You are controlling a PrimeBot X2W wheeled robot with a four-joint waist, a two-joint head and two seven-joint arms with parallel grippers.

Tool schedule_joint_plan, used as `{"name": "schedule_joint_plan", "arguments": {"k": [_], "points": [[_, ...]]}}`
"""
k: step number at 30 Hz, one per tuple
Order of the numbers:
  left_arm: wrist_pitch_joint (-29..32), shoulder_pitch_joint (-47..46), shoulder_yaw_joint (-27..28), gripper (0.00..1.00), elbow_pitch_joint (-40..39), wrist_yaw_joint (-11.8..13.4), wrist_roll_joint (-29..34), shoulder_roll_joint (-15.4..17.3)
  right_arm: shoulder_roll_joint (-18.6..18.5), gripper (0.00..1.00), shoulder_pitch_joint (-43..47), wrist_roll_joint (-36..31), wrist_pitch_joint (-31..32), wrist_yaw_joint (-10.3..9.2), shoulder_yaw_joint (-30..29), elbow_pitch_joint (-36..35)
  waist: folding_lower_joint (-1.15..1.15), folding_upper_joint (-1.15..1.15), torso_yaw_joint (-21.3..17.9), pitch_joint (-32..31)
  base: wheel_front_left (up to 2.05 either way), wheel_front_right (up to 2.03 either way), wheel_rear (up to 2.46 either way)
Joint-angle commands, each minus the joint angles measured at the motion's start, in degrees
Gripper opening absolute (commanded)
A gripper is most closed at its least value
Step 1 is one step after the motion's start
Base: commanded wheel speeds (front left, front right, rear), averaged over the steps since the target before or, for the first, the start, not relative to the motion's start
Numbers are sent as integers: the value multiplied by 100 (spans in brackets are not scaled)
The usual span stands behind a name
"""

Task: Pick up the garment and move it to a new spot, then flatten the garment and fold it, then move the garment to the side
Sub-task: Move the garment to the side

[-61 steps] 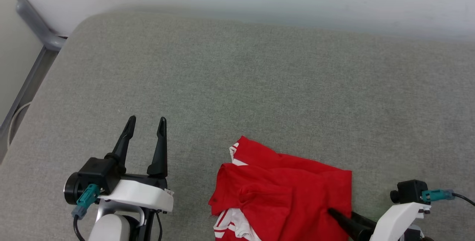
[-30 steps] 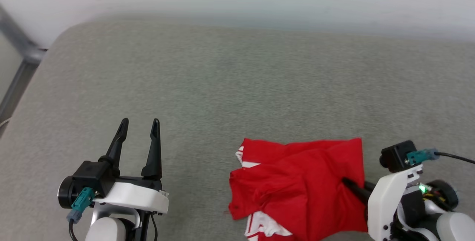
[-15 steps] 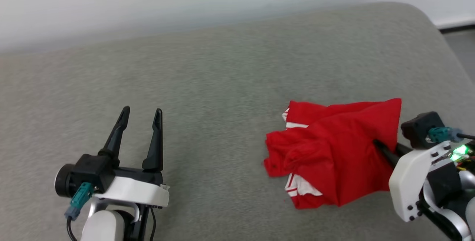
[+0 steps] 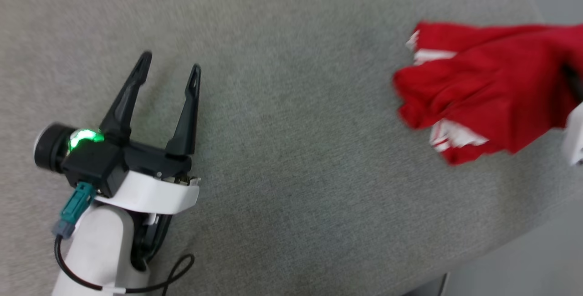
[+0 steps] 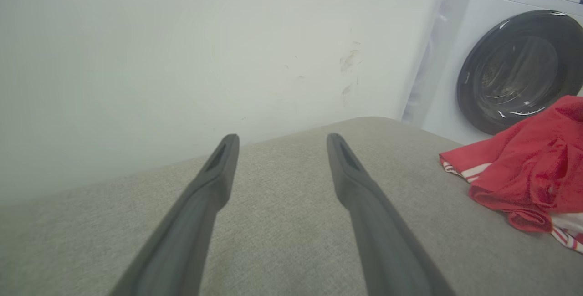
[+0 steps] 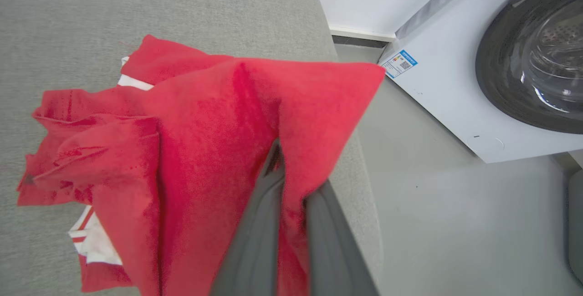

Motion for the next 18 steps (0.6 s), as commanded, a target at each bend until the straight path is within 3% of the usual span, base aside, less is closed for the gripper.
{"name": "schedule_joint_plan", "arguments": {"k": [1,13,14,16,17,18], "points": [[29,-151,-63,100,-83,-10,-14,78,-31,0,-225,-121,-141,-10,-153,178,-1,0,-66,555,0,0,0],[160,-720,-419,100,-445,-11,-169,412,113,0,-1187,-1071,-1305,-10,-1537,1852,-1,0,401,1245,0,0,0],[148,-720,-427,100,-428,-11,-184,425,168,5,-1212,-1173,-1406,-9,-1619,1976,-1,0,433,1258,0,0,0],[127,-717,-440,100,-389,-10,-195,427,254,82,-1304,-1422,-1666,-10,-1843,2161,-1,0,491,1263,0,0,0],[116,-707,-442,100,-368,-4,-206,417,303,100,-1322,-1539,-1768,-9,-1966,2250,-1,0,513,1254,0,0,0],[110,-697,-449,100,-352,1,-222,406,356,100,-1334,-1663,-1872,-10,-2109,2327,-1,0,535,1244,0,0,0]]}}
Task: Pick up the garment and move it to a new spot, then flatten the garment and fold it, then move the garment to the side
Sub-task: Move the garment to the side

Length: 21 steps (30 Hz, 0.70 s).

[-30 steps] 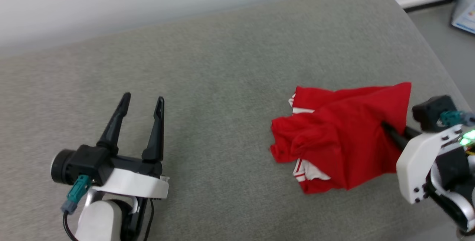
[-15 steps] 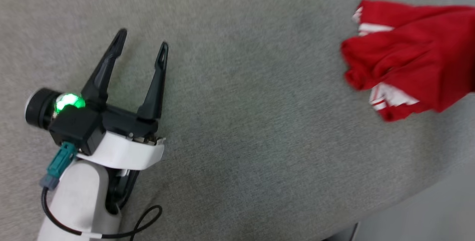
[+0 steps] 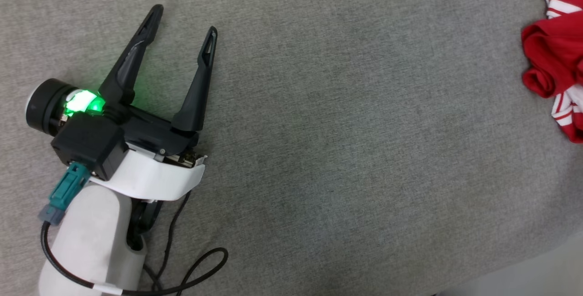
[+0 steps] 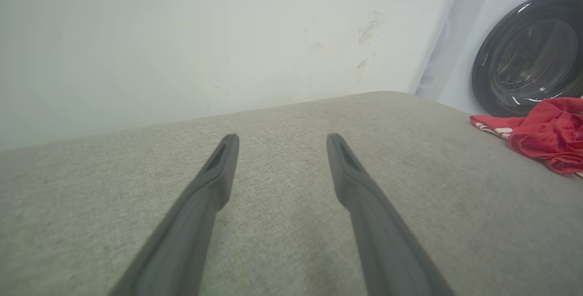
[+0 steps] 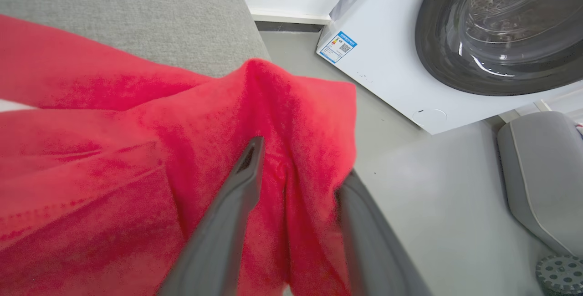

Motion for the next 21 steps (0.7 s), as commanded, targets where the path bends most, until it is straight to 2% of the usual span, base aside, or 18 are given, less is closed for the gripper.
{"name": "schedule_joint_plan", "arguments": {"k": [1,7,10,14,21], "points": [[-17,-8,-3,100,48,2,-32,-4,3,100,-64,-76,-49,-11,-67,23,-1,0,32,-17,0,0,0],[-104,65,-31,100,187,42,-70,-86,232,100,-7,-756,-488,-11,-839,141,-1,0,157,-226,0,0,0],[-145,134,-60,100,309,63,-87,-144,361,100,88,-885,-643,-11,-1127,50,-1,0,224,-422,0,0,0],[-192,290,-102,100,524,97,-109,-260,392,100,258,-746,-916,-11,-1287,61,-1,0,345,-823,0,0,0],[-231,742,-42,100,862,245,-190,-504,482,100,791,-117,-1527,-10,-1090,-33,-1,0,571,-1650,0,0,0]]}}
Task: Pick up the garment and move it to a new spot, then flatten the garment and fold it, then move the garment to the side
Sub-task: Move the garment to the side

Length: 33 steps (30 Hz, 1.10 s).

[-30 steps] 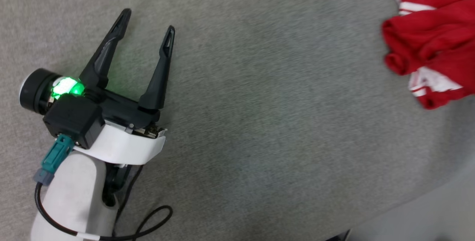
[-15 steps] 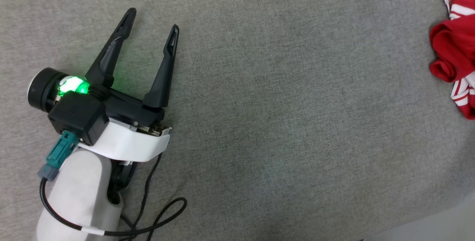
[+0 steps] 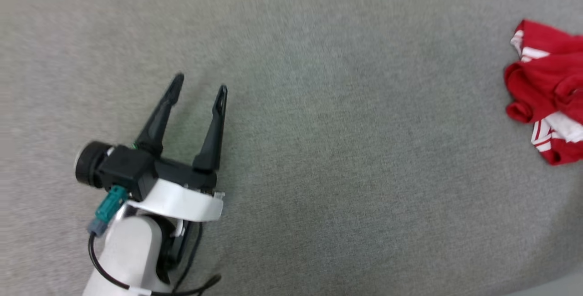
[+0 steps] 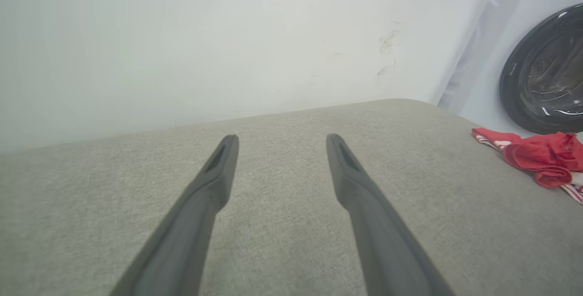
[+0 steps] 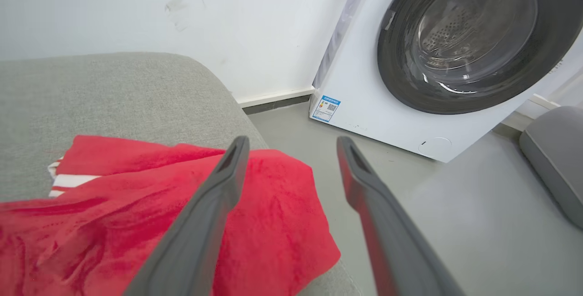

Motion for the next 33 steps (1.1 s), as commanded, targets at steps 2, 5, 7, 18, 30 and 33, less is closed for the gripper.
{"name": "schedule_joint_plan", "arguments": {"k": [2,5,7,18,30,33], "points": [[-34,233,44,100,92,62,-46,-115,57,100,327,216,-155,-9,121,-65,1,0,235,-587,0,0,0],[-35,443,79,100,208,89,-55,-247,185,100,692,382,-283,-9,194,-235,1,0,395,-903,0,0,0],[-32,553,109,100,277,101,-70,-342,322,100,971,467,-328,-8,267,-413,1,0,516,-1091,0,0,0],[-25,938,389,100,597,86,-20,-569,1199,100,2420,837,-251,-8,976,-1735,1,0,1207,-1645,0,0,0],[-26,1412,913,100,1009,81,15,-641,1326,100,3435,1472,-42,-7,2335,-2676,1,0,1592,-2199,0,0,0],[-26,1535,1002,100,1097,61,65,-626,1324,100,3625,1432,-1,-7,2627,-2937,1,0,1597,-2351,0,0,0]]}}
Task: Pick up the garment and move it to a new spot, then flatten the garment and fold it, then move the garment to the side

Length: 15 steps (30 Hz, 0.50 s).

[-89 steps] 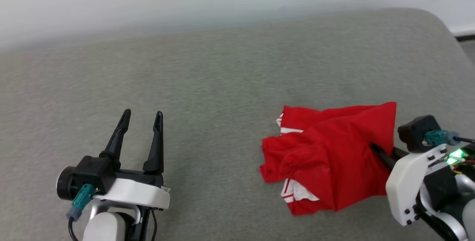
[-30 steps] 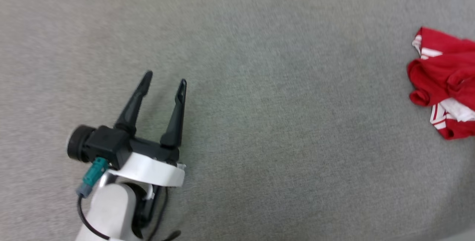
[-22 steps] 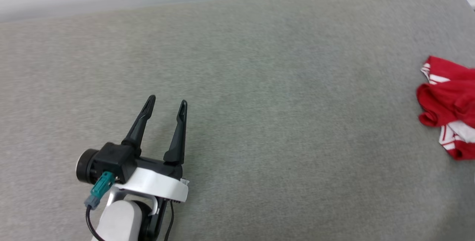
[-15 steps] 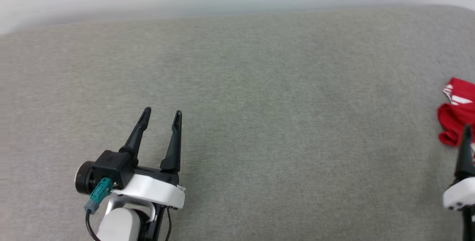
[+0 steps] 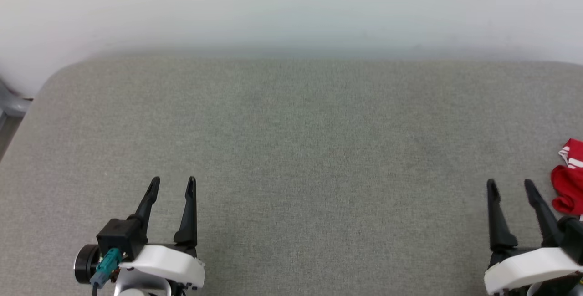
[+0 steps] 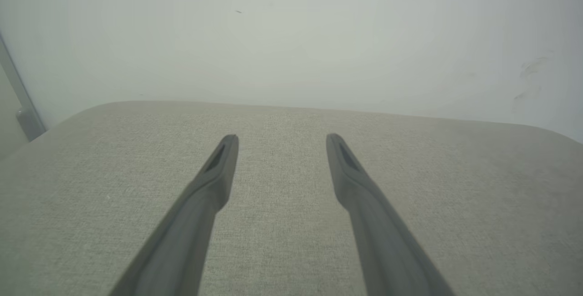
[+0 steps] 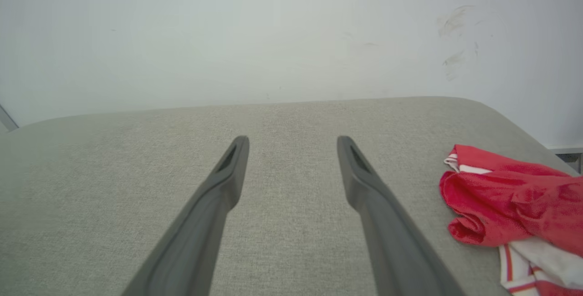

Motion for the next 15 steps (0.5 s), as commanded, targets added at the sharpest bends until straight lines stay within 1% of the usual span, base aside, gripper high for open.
{"name": "schedule_joint_plan", "arguments": {"k": [1,7,15], "points": [[-9,133,43,100,51,-27,65,-4,6,100,193,-23,67,-6,150,-188,1,0,18,-181,0,0,0],[-9,394,84,100,188,-67,159,-41,7,100,671,-63,276,-6,395,-729,1,0,-36,-480,0,0,0],[-10,485,60,100,339,-111,245,-60,9,100,1021,-172,473,-6,445,-1240,1,0,-138,-537,0,0,0]]}}
